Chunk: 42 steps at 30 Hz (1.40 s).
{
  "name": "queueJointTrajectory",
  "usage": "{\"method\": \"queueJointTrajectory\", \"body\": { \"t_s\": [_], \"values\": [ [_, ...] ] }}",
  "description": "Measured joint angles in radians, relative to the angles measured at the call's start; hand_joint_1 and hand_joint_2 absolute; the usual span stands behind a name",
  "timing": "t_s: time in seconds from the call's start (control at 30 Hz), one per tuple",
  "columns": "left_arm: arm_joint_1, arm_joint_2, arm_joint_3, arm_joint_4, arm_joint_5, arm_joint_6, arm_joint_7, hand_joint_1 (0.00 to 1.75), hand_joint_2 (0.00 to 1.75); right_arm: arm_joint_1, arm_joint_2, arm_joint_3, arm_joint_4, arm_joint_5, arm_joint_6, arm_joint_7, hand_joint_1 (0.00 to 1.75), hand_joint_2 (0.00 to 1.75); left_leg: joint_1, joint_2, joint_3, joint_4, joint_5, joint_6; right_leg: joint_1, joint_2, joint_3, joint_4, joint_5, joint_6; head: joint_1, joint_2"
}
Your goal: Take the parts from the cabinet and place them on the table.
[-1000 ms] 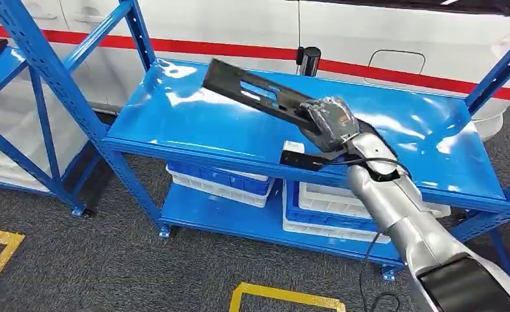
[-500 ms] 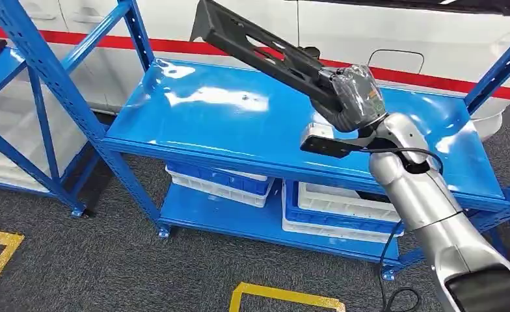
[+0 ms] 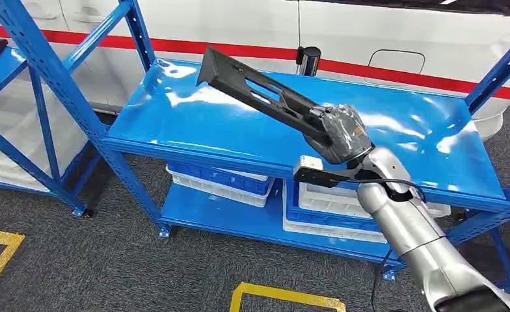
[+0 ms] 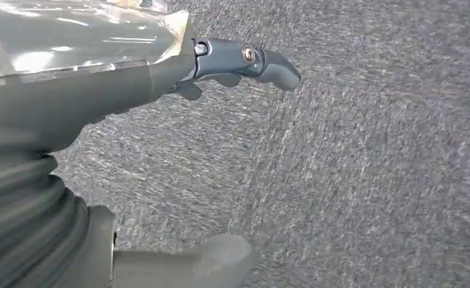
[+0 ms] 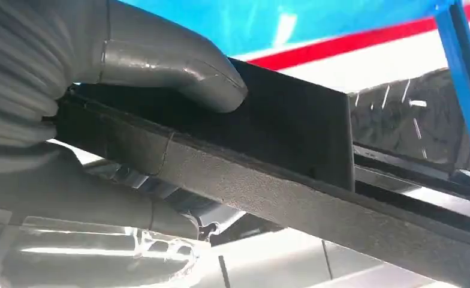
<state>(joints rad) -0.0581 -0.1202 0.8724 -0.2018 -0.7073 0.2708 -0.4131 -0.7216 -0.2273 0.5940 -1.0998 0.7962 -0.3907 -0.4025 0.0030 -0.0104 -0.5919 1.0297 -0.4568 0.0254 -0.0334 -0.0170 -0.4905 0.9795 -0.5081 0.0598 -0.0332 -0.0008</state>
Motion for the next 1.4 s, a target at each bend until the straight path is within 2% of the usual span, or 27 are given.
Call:
{"method": "queueJointTrajectory", "body": {
  "t_s": [0.13, 0.2, 0.23, 0.27, 0.33, 0.4, 0.47, 0.53, 0.57, 0.6, 0.67, 0.7, 0.73, 0.8, 0.87, 0.93, 0.97, 1.03, 1.07, 1.1, 1.17, 1.2, 1.23, 1.27, 1.3, 1.33, 1.4],
  "values": [
    [0.000, 0.000, -0.006, 0.000, -0.026, -0.003, 0.011, 0.00, 1.75, 0.016, 0.011, -0.002, 0.018, 0.008, -0.008, -0.002, 1.75, 1.75, -0.007, 0.000, -0.002, 0.002, -0.002, 0.008, -0.007, 0.000, -0.001, -0.004, 0.003, 0.006, -0.001, 0.000],
    [0.000, 0.002, -0.011, 0.000, -0.040, -0.006, 0.018, 0.00, 1.75, 0.026, 0.013, -0.010, 0.019, 0.013, -0.009, -0.002, 1.75, 1.75, -0.008, -0.001, -0.003, -0.004, 0.007, 0.021, -0.007, 0.000, 0.001, -0.007, 0.010, 0.016, -0.001, 0.000],
    [0.000, 0.001, -0.016, 0.000, -0.049, -0.008, 0.023, 0.00, 1.75, 0.033, 0.010, -0.018, 0.019, 0.015, -0.010, -0.002, 1.75, 1.75, 0.004, 0.001, 0.002, -0.016, 0.016, 0.032, -0.012, 0.001, -0.011, 0.006, -0.008, 0.011, 0.000, 0.000],
    [-0.001, 0.001, -0.017, 0.000, -0.053, -0.008, 0.026, 0.00, 1.75, 0.039, 0.008, -0.026, 0.018, 0.016, -0.011, -0.002, 1.75, 1.75, 0.002, 0.001, 0.001, -0.020, 0.020, 0.038, -0.008, 0.004, -0.031, 0.050, -0.036, 0.001, 0.002, 0.000],
    [-0.001, 0.001, -0.023, 0.000, -0.058, -0.014, 0.029, 0.00, 1.75, 0.051, 0.000, -0.033, 0.018, 0.023, -0.012, -0.002, 1.75, 1.75, 0.000, 0.001, -0.004, -0.019, 0.023, 0.042, -0.008, 0.006, -0.113, 0.224, -0.108, -0.012, 0.004, 0.000],
    [-0.001, 0.002, -0.027, 0.000, -0.060, -0.021, 0.032, 0.00, 1.75, 0.070, -0.006, -0.040, 0.018, 0.031, -0.012, 0.001, 1.75, 1.75, -0.004, -0.002, -0.008, -0.019, 0.025, 0.043, 0.002, 0.012, -0.173, 0.345, -0.133, -0.008, 0.005, 0.000],
    [-0.001, 0.001, -0.031, 0.000, -0.064, -0.023, 0.037, 0.00, 1.75, 0.078, -0.010, -0.044, 0.016, 0.037, -0.011, 0.002, 1.75, 1.75, -0.007, -0.006, -0.008, -0.018, 0.028, 0.040, 0.005, 0.013, -0.138, 0.263, -0.082, 0.004, 0.006, 0.000],
    [-0.001, 0.001, -0.032, 0.000, -0.067, -0.026, 0.041, 0.00, 1.75, 0.079, -0.014, -0.053, 0.001, 0.041, -0.008, 0.005, 1.75, 1.75, -0.007, -0.010, -0.008, -0.017, 0.031, 0.034, 0.007, 0.014, -0.046, 0.073, -0.005, 0.010, 0.006, 0.000],
    [-0.001, 0.001, -0.033, 0.000, -0.068, -0.028, 0.042, 0.00, 1.75, 0.079, -0.017, -0.059, -0.008, 0.041, -0.006, 0.007, 1.75, 1.75, -0.010, -0.011, -0.013, -0.015, 0.034, 0.028, 0.010, 0.017, -0.021, 0.023, -0.004, -0.005, 0.005, 0.000],
    [-0.001, 0.001, -0.033, 0.000, -0.069, -0.029, 0.044, 0.00, 1.75, 0.081, -0.019, -0.065, -0.016, 0.044, -0.001, 0.008, 1.75, 1.75, -0.011, -0.014, -0.016, -0.017, 0.041, 0.018, 0.024, 0.020, -0.022, 0.032, 0.015, -0.014, 0.003, 0.000],
    [0.000, 0.002, -0.033, 0.000, -0.073, -0.031, 0.047, 0.00, 1.75, 0.086, -0.025, -0.074, -0.029, 0.047, 0.003, 0.012, 1.75, 1.75, -0.011, -0.018, -0.022, -0.012, 0.050, 0.008, 0.024, 0.019, -0.035, 0.031, 0.017, -0.019, 0.002, 0.000],
    [0.001, 0.002, -0.033, 0.000, -0.074, -0.032, 0.047, 0.00, 1.75, 0.088, -0.026, -0.077, -0.036, 0.050, 0.006, 0.016, 1.75, 1.75, -0.012, -0.020, -0.025, -0.013, 0.054, 0.002, 0.022, 0.018, -0.039, 0.030, 0.021, -0.026, 0.003, 0.000],
    [0.002, 0.004, -0.033, 0.000, -0.076, -0.032, 0.047, 0.00, 1.75, 0.090, -0.026, -0.079, -0.040, 0.050, 0.008, 0.017, 1.75, 1.75, -0.006, -0.022, -0.033, -0.006, 0.044, -0.002, -0.003, 0.015, -0.041, 0.023, 0.031, -0.041, 0.003, 0.000],
    [0.001, 0.003, -0.034, 0.000, -0.078, -0.037, 0.047, 0.00, 1.75, 0.090, -0.027, -0.084, -0.050, 0.055, 0.015, 0.018, 1.75, 1.75, -0.001, -0.008, -0.070, 0.082, -0.047, -0.015, 0.005, 0.012, -0.062, 0.024, 0.046, -0.066, -0.002, 0.000],
    [0.001, 0.005, -0.034, 0.000, -0.078, -0.039, 0.046, 0.00, 1.75, 0.093, -0.028, -0.091, -0.053, 0.059, 0.020, 0.019, 1.75, 1.75, 0.006, -0.004, -0.123, 0.240, -0.134, -0.029, 0.008, 0.008, -0.081, 0.025, 0.061, -0.071, -0.002, 0.000],
    [0.001, 0.005, -0.034, 0.000, -0.080, -0.041, 0.046, 0.00, 1.75, 0.098, -0.030, -0.095, -0.053, 0.063, 0.024, 0.019, 1.75, 1.75, 0.012, -0.002, -0.121, 0.289, -0.136, -0.036, 0.009, 0.007, -0.100, 0.026, 0.074, -0.067, -0.002, 0.000],
    [0.001, 0.005, -0.034, 0.000, -0.081, -0.041, 0.046, 0.00, 1.75, 0.100, -0.031, -0.096, -0.054, 0.065, 0.026, 0.019, 1.75, 1.75, 0.016, 0.001, -0.087, 0.248, -0.109, -0.037, 0.008, 0.006, -0.108, 0.028, 0.079, -0.065, -0.002, 0.000],
    [-0.001, 0.008, -0.034, 0.000, -0.086, -0.042, 0.046, 0.00, 1.75, 0.100, -0.031, -0.099, -0.056, 0.068, 0.032, 0.019, 1.75, 1.75, 0.021, 0.007, 0.023, 0.091, -0.048, -0.040, 0.007, 0.005, -0.122, 0.033, 0.089, -0.058, -0.002, 0.000],
    [-0.005, 0.009, -0.034, 0.000, -0.087, -0.042, 0.046, 0.00, 1.75, 0.101, -0.032, -0.101, -0.061, 0.070, 0.032, 0.019, 1.75, 1.75, 0.023, 0.008, 0.071, 0.013, -0.057, -0.039, 0.008, 0.005, -0.124, 0.035, 0.094, -0.050, -0.003, 0.000],
    [-0.008, 0.010, -0.034, 0.000, -0.087, -0.044, 0.045, 0.00, 1.75, 0.100, -0.036, -0.104, -0.065, 0.072, 0.032, 0.022, 1.75, 1.75, 0.014, 0.006, 0.087, -0.018, -0.061, -0.035, 0.014, 0.004, -0.131, 0.036, 0.100, -0.041, -0.001, 0.000],
    [-0.009, 0.011, -0.034, 0.000, -0.088, -0.052, 0.043, 0.00, 1.75, 0.101, -0.036, -0.106, -0.068, 0.078, 0.032, 0.025, 1.75, 1.75, 0.008, 0.002, 0.072, -0.014, -0.053, -0.022, 0.013, 0.000, -0.134, 0.033, 0.115, -0.026, -0.001, 0.000],
    [-0.009, 0.011, -0.034, 0.000, -0.088, -0.053, 0.043, 0.00, 1.75, 0.103, -0.036, -0.107, -0.071, 0.082, 0.033, 0.025, 1.75, 1.75, 0.003, 0.002, 0.068, -0.015, -0.046, -0.011, 0.012, 0.000, -0.134, 0.027, 0.126, -0.017, 0.000, 0.000],
    [-0.009, 0.011, -0.034, 0.000, -0.088, -0.053, 0.043, 0.00, 1.75, 0.106, -0.037, -0.108, -0.073, 0.082, 0.033, 0.025, 1.75, 1.75, 0.008, 0.005, 0.063, -0.030, -0.027, 0.009, 0.021, 0.000, -0.142, 0.029, 0.125, -0.009, 0.000, 0.000],
    [-0.011, 0.010, -0.034, 0.000, -0.089, -0.053, 0.043, 0.00, 1.75, 0.108, -0.038, -0.109, -0.073, 0.082, 0.033, 0.025, 1.75, 1.75, 0.006, 0.008, 0.053, -0.032, -0.014, 0.019, 0.013, 0.003, -0.160, 0.048, 0.098, -0.015, 0.000, 0.000],
    [-0.012, 0.010, -0.034, 0.000, -0.089, -0.055, 0.043, 0.00, 1.75, 0.108, -0.041, -0.112, -0.076, 0.083, 0.034, 0.026, 1.75, 1.75, 0.006, 0.007, 0.037, -0.032, -0.003, 0.031, 0.016, 0.006, -0.183, 0.097, 0.049, -0.028, 0.004, 0.000],
    [-0.011, 0.012, -0.034, 0.000, -0.090, -0.056, 0.043, 0.00, 1.75, 0.110, -0.043, -0.114, -0.078, 0.082, 0.034, 0.026, 1.75, 1.75, 0.005, 0.007, 0.022, -0.032, 0.008, 0.033, 0.015, 0.007, -0.208, 0.175, -0.004, -0.038, 0.006, 0.000],
    [-0.011, 0.012, -0.033, 0.000, -0.090, -0.057, 0.043, 0.00, 1.75, 0.115, -0.046, -0.118, -0.079, 0.082, 0.034, 0.028, 1.75, 1.75, 0.002, 0.007, -0.010, -0.031, 0.032, 0.036, 0.015, 0.010, -0.246, 0.329, -0.068, -0.036, 0.007, 0.000]
  ]
}}
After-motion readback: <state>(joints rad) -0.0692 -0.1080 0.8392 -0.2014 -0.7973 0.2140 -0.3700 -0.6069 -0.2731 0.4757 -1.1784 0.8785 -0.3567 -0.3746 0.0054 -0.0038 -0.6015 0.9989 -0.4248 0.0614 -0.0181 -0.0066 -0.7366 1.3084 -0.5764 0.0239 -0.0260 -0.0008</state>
